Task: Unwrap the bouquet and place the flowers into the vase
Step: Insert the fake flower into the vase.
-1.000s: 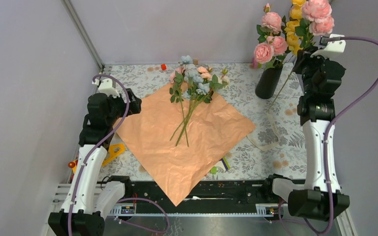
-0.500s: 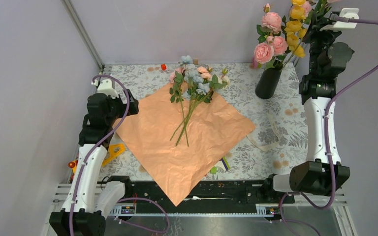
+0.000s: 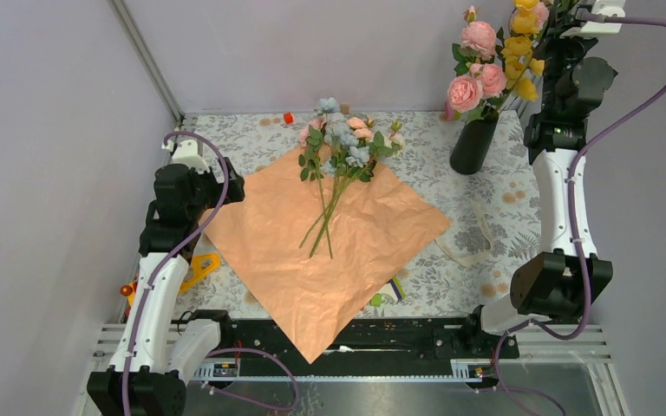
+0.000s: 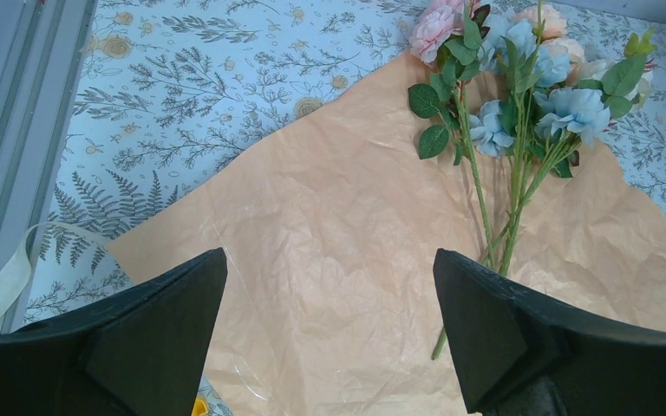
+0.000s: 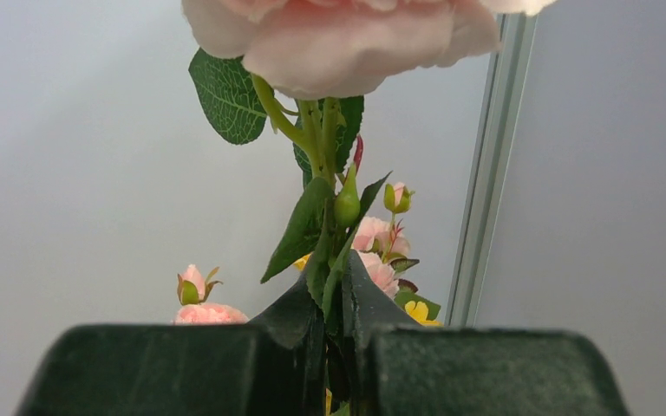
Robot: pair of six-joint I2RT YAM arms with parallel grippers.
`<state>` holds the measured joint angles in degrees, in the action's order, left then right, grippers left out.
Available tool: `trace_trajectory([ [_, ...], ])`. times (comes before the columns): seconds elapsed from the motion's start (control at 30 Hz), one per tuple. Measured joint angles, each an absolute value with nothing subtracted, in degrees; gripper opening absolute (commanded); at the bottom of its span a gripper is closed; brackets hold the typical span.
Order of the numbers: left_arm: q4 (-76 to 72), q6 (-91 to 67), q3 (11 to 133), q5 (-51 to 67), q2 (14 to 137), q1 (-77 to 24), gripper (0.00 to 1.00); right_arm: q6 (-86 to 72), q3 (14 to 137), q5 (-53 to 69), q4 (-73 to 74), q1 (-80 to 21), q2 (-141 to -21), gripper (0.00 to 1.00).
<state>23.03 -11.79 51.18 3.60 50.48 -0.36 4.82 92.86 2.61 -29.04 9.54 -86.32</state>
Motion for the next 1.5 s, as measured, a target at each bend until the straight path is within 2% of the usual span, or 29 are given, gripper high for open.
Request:
trace_trajectory([
  [1.13,22.6,-12.7,51.2,4.3,51.5,1.0,0.99,-1.1,74.1,3.0,-34.8,9.5,-88.8,0.0],
  [1.5,22.6,-13.6,51.2,4.3,51.5,1.0,0.99,-3.3,70.8,4.6,-35.3,9.5,-89.9,0.05],
])
